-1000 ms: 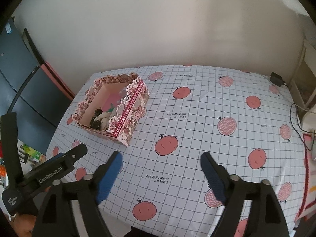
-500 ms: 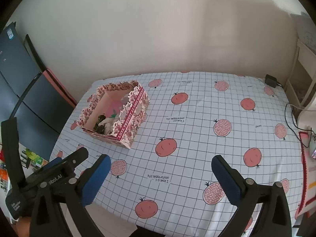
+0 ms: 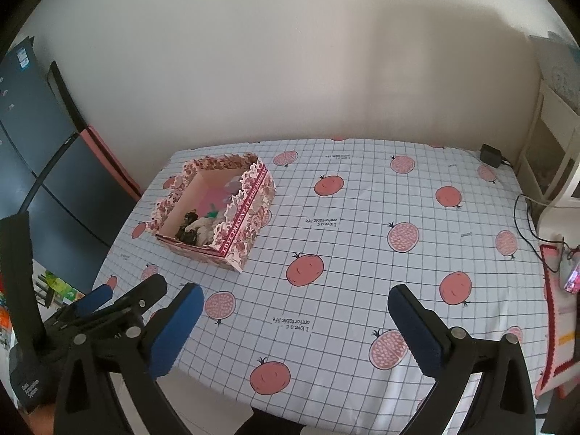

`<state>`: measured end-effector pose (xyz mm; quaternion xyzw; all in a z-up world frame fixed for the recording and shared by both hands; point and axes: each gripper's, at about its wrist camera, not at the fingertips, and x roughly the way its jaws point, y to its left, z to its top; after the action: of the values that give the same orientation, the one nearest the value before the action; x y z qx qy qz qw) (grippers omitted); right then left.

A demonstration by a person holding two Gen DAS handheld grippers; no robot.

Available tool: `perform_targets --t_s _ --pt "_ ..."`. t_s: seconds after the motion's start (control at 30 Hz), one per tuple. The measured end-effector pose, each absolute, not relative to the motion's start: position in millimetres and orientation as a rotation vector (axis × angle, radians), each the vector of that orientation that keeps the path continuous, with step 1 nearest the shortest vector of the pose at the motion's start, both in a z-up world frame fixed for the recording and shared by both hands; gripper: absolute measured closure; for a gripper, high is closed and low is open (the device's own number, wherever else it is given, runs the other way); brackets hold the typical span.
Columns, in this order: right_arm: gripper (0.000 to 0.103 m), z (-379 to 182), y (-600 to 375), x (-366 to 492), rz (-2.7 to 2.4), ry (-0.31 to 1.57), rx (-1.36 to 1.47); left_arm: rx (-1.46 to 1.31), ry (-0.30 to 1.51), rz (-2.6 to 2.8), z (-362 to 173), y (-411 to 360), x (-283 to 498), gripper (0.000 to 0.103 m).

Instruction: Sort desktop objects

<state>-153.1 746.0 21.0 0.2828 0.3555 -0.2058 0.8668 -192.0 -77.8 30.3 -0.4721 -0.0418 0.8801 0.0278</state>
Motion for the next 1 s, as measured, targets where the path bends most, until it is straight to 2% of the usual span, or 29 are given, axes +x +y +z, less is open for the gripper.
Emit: perform_targets --t_s 0.53,1.0 --pt "0.0 41 755 -164 -0.42 0.734 0.561 -1.357 -0.077 2.76 62 -70 -176 0.0" --pt "0.0 46 756 -164 -0.419 0.735 0.55 -1.299 -0.021 2.787 69 -68 -171 0.0"
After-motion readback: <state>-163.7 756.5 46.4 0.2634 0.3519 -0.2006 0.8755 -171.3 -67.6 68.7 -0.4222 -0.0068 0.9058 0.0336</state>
